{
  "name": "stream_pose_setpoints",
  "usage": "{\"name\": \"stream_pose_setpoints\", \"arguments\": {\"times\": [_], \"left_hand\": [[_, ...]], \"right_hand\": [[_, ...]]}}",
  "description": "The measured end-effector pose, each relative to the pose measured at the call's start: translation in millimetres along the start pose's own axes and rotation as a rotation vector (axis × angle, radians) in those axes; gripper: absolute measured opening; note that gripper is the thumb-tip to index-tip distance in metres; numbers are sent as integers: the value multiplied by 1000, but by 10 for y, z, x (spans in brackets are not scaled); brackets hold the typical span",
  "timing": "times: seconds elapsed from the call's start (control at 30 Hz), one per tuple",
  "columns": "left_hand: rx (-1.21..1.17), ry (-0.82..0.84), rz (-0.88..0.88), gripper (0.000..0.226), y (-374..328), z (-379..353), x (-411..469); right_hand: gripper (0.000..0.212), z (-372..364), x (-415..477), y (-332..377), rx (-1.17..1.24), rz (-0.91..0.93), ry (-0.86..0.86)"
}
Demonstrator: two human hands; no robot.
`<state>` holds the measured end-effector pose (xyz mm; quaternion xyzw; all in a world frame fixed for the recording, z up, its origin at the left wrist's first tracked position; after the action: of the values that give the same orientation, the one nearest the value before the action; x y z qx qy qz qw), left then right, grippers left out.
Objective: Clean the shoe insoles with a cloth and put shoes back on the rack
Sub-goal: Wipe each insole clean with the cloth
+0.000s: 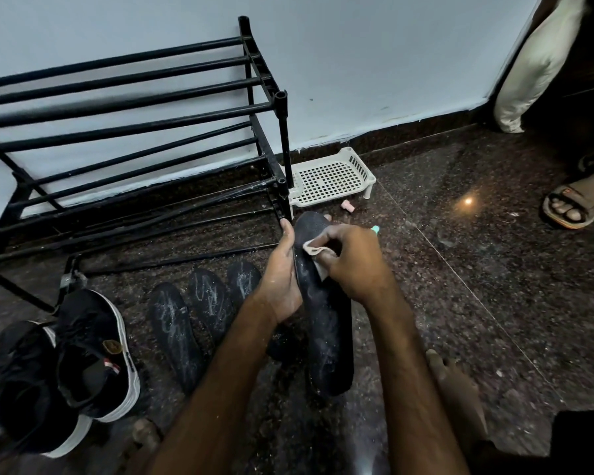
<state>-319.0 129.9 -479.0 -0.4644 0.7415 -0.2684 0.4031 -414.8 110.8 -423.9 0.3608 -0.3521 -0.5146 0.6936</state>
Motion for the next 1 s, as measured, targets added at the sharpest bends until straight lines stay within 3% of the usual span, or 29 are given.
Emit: {"name": "stream_pose_setpoints", "arguments": {"times": [0.13, 0.23, 0.3, 0.4, 0.47, 0.63, 0.8, 0.93, 1.0], "left_hand": [[55, -52, 15, 72, 18, 13, -8], [60, -86, 18, 73, 8, 41, -12], [44, -100, 10, 72, -16, 66, -8], [44, -77, 37, 73, -3, 53, 17], [43, -63, 51, 73, 16, 30, 23], [32, -87, 31, 72, 35, 92, 26], [-10, -74, 40, 79, 73, 89, 75], [34, -83, 66, 74, 132, 37, 92], [48, -76, 59, 72, 145, 11, 93]], "right_hand": [[20, 181, 50, -3, -125, -27, -268], [24, 340, 26, 3, -64, 26, -418], [23, 363, -35, -15, -33, 89, -403], [22, 114, -99, -40, -38, 140, -150], [21, -49, -116, -81, -46, 194, -92], [19, 55, -90, -246, -81, 103, -317], [17, -62, -139, -173, 36, 158, -191], [19, 6, -52, -55, 49, 159, -417], [20, 64, 32, 9, 13, 148, -451]]}}
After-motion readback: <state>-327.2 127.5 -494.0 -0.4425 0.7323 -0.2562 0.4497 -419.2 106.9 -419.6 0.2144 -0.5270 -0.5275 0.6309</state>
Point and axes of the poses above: each hand's wrist, its own x-axis towards the middle knuckle, its own z-axis out of the back of the hand, y = z × x, the point moved 5 cm from there along x, towards the middle knuckle, and after that the axes turned 13 degrees about x, right-handed, at the moved point
